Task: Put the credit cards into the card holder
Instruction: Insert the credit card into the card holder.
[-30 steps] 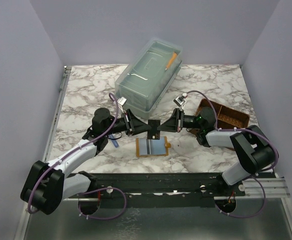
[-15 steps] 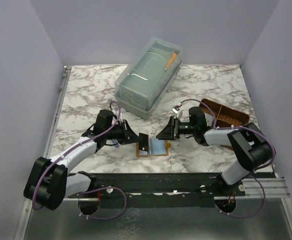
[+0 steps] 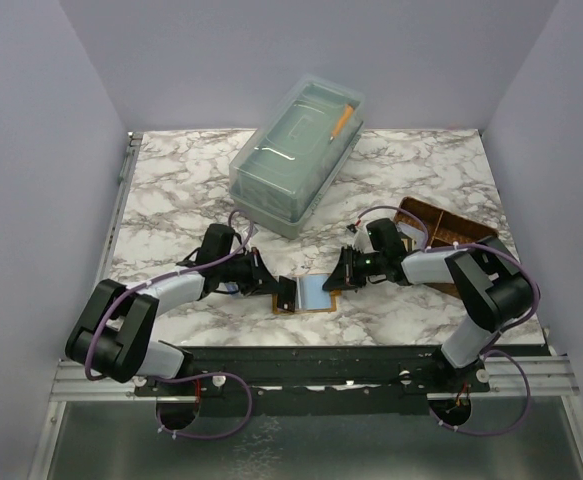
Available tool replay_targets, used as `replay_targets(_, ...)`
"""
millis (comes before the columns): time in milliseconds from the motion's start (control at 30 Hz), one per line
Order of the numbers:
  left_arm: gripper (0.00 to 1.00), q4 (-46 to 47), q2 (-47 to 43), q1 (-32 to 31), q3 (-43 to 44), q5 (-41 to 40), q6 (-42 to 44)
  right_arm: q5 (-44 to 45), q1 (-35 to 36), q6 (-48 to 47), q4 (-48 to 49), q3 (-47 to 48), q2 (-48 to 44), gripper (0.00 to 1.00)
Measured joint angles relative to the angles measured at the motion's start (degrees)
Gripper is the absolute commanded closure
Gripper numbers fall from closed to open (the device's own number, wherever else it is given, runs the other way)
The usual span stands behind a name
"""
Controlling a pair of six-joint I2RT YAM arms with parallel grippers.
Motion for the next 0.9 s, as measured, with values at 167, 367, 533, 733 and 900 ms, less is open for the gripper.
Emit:
replay_targets(167,1.0,3.89,1.79,-0.02,-0.39,0.98,-0.63,0.24,0.0,-0.61,-0.35,0.94,1.38,0.96)
replay_targets(367,1.0,7.43,4.74,-0.24,-0.46,1.99,-1.53,0.28,0.0,-0.85,-0.39,1.31,1.79,0.99)
replay_targets(533,1.0,9.79,7.74,-0.81,-0.46,2.54,-2.43,0.28,0.0,-1.18,-0.44,1.64,2.1,1.0)
replay_targets(733,1.0,12.15,9.53,-1.18,-0.46,2.82,-3.1,0.28,0.0,-1.53,-0.68,1.79,2.12,1.0)
replay_targets(900,1.0,13.51,11.1,-1.2,-0.46,2.99,-3.65,0.28,0.0,-1.66,-0.9,1.88,2.12,1.0)
